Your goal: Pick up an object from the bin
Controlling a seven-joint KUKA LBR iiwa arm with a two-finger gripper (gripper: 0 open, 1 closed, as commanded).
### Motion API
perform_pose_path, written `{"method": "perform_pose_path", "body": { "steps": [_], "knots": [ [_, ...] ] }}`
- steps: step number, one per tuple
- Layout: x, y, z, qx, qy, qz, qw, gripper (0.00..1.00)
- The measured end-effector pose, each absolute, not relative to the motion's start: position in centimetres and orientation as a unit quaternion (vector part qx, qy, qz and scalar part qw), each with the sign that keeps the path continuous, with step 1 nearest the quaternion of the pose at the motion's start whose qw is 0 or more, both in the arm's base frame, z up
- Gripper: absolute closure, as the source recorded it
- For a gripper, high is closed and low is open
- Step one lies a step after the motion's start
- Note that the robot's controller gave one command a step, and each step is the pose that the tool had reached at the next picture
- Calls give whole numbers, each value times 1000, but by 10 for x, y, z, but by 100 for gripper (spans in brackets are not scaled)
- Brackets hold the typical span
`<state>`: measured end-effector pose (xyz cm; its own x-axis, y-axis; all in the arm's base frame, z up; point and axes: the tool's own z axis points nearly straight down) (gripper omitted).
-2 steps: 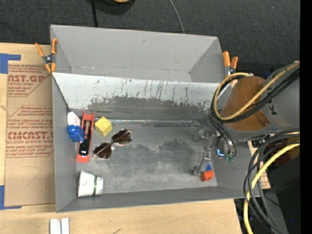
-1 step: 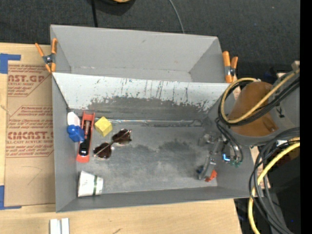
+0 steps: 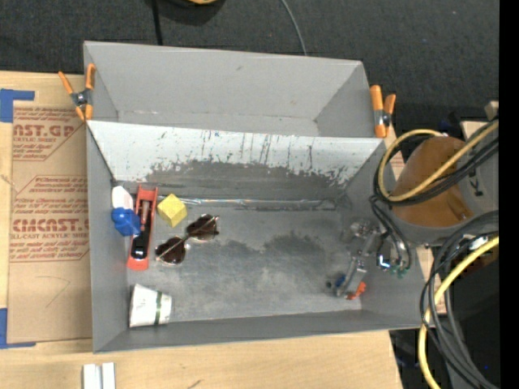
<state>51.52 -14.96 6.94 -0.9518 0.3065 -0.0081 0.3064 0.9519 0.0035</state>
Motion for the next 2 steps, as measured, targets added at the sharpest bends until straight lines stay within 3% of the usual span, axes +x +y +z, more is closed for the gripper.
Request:
{"method": "perform_pose_path", "body": {
  "steps": [1, 2],
  "knots": [
    [488, -149, 69, 157, 988, 0, 3, 0],
    [484, -146, 72, 86, 996, 1, 5, 100]
  ]
}}
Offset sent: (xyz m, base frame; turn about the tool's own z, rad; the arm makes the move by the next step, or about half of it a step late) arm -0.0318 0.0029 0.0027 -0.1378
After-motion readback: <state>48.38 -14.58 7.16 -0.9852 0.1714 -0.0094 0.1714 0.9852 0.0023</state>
